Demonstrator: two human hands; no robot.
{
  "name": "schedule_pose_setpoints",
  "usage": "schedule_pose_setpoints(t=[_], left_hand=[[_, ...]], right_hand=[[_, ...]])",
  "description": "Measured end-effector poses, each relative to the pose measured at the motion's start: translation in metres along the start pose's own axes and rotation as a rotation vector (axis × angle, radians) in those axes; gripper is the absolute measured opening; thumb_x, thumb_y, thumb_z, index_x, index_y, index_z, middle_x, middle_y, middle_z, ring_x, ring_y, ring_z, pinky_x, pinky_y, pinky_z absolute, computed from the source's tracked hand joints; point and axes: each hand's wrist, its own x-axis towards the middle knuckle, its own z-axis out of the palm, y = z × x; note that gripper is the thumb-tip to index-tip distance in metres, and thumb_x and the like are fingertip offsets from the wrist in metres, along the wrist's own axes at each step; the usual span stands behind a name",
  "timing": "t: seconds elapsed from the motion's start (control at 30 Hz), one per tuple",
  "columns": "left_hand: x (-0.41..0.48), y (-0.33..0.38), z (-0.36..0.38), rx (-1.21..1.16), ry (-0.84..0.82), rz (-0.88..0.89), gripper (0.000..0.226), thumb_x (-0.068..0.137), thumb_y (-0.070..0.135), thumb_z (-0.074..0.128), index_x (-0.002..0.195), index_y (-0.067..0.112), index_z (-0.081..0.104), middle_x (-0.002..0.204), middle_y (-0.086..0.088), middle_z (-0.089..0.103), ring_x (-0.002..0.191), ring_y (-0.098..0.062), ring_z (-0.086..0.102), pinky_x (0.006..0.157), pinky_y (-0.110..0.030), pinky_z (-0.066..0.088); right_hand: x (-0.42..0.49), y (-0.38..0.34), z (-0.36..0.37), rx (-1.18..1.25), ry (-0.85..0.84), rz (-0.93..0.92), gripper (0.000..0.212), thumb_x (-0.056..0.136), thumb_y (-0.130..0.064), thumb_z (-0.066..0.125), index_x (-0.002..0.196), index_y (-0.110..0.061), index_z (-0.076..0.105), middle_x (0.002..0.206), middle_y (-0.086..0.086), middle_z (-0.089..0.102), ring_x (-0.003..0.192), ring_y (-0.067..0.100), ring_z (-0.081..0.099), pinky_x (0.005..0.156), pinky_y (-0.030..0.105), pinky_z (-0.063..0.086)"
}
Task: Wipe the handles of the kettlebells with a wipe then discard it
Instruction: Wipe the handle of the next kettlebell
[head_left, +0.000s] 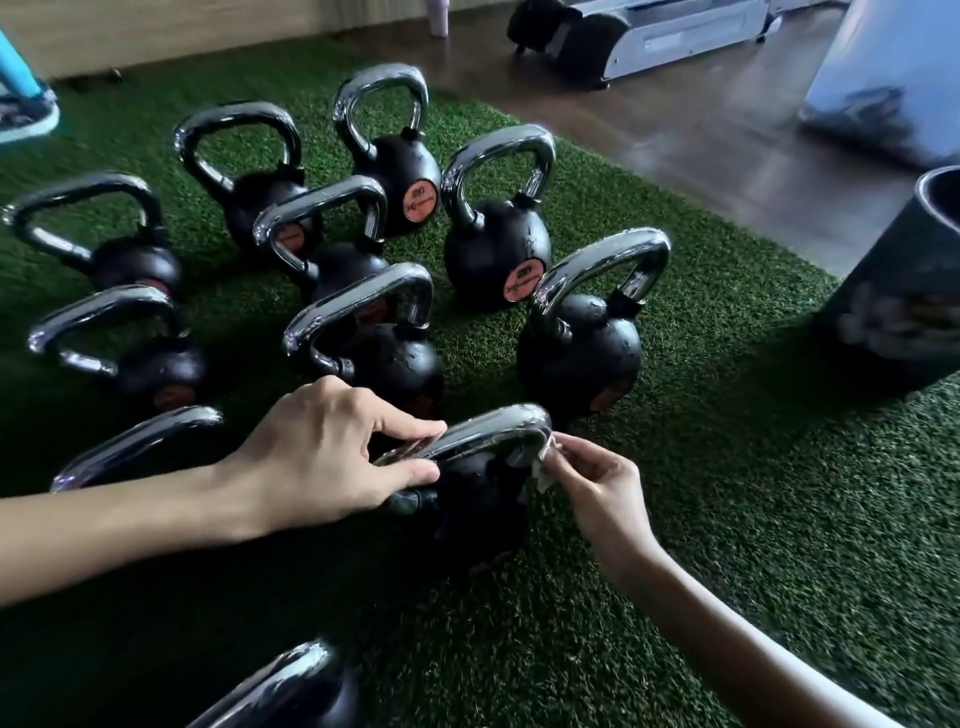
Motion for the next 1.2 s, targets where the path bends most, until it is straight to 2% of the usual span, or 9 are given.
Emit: schedule_pose_setpoints(t=[0.13, 0.3, 0.43, 0.57, 0.8, 0.9, 1.0, 1.1, 1.2], left_hand=[[-0.005, 0.002, 0.009, 0.01, 0.004, -0.02, 0.044, 0.069, 0.085, 0.051, 0.111, 0.07, 0.058, 0.094, 0.021, 0.076, 0.067, 0.006, 0.064, 0.072, -0.024, 0.057], [0.002, 0.02, -0.013, -0.05, -0.093, -0.073, 0.03, 0.072, 0.063, 0.079, 0.1, 0.059, 0.069, 0.06, 0.044, 0.058, 0.057, 0.014, 0.056, 0.057, -0.008, 0.037], [0.025, 0.037, -0.03, -0.592, -0.115, -0.146, 0.032, 0.08, 0.041, 0.08, 0.111, 0.04, 0.076, 0.09, 0.022, 0.077, 0.071, 0.005, 0.065, 0.069, -0.012, 0.05], [0.022, 0.049, -0.031, -0.897, -0.186, -0.306, 0.033, 0.076, 0.04, 0.076, 0.108, 0.03, 0.079, 0.096, 0.008, 0.079, 0.062, -0.001, 0.053, 0.056, -0.016, 0.038], [-0.001, 0.034, -0.021, -1.387, -0.169, -0.573, 0.031, 0.07, 0.035, 0.076, 0.094, 0.017, 0.082, 0.091, 0.005, 0.073, 0.06, -0.001, 0.052, 0.054, -0.014, 0.034], [-0.006, 0.025, -0.017, -1.314, -0.088, -0.613, 0.034, 0.068, 0.031, 0.08, 0.098, 0.014, 0.082, 0.087, 0.002, 0.07, 0.054, -0.001, 0.047, 0.05, -0.013, 0.034], [-0.011, 0.01, -0.021, -0.891, -0.063, -0.443, 0.022, 0.077, 0.026, 0.084, 0.098, 0.022, 0.083, 0.091, 0.001, 0.078, 0.061, -0.007, 0.053, 0.054, -0.017, 0.042], [-0.019, 0.0, -0.028, -0.463, -0.035, -0.241, 0.027, 0.074, 0.036, 0.087, 0.099, 0.042, 0.08, 0.08, 0.012, 0.078, 0.052, -0.008, 0.062, 0.055, -0.015, 0.046], [-0.016, 0.008, -0.03, -0.369, 0.031, -0.055, 0.024, 0.08, 0.03, 0.084, 0.102, 0.038, 0.08, 0.07, 0.031, 0.071, 0.042, 0.003, 0.056, 0.05, -0.004, 0.037]], right_hand=[[-0.005, -0.019, -0.009, 0.049, 0.039, -0.046, 0.018, 0.085, -0.018, 0.079, 0.103, -0.014, 0.079, 0.091, 0.012, 0.078, 0.087, 0.017, 0.071, 0.087, 0.034, 0.055], [-0.016, -0.05, -0.009, -0.166, 0.063, -0.21, 0.016, 0.081, -0.033, 0.084, 0.094, -0.024, 0.081, 0.087, -0.004, 0.079, 0.082, 0.016, 0.073, 0.081, 0.044, 0.059], [-0.009, -0.091, 0.001, -0.27, -0.048, -0.481, 0.009, 0.082, -0.025, 0.083, 0.089, -0.025, 0.076, 0.081, -0.009, 0.076, 0.062, 0.014, 0.053, 0.058, 0.034, 0.042], [-0.006, -0.119, 0.029, -0.378, -0.128, -0.666, 0.008, 0.079, -0.031, 0.084, 0.084, -0.029, 0.078, 0.086, -0.018, 0.074, 0.078, 0.01, 0.062, 0.072, 0.036, 0.046], [-0.007, -0.124, 0.052, -0.401, -0.309, -0.594, 0.017, 0.073, -0.03, 0.088, 0.089, -0.03, 0.082, 0.076, -0.021, 0.074, 0.07, -0.004, 0.064, 0.065, 0.011, 0.043], [-0.007, -0.119, 0.043, -0.593, -0.333, -0.658, 0.035, 0.072, -0.047, 0.084, 0.106, -0.039, 0.078, 0.097, -0.024, 0.074, 0.085, -0.001, 0.06, 0.075, 0.021, 0.048], [0.001, -0.108, 0.019, -1.079, -0.394, -0.717, 0.052, 0.072, -0.067, 0.07, 0.12, -0.048, 0.069, 0.119, -0.027, 0.066, 0.097, 0.004, 0.047, 0.087, 0.033, 0.04], [0.016, -0.096, 0.002, -1.274, -0.437, -0.747, 0.048, 0.075, -0.074, 0.056, 0.118, -0.055, 0.066, 0.114, -0.033, 0.067, 0.09, 0.008, 0.042, 0.082, 0.04, 0.031], [0.03, -0.093, -0.004, -1.246, -0.41, -0.804, 0.043, 0.079, -0.07, 0.053, 0.116, -0.053, 0.068, 0.109, -0.039, 0.065, 0.083, 0.006, 0.039, 0.082, 0.042, 0.033]])
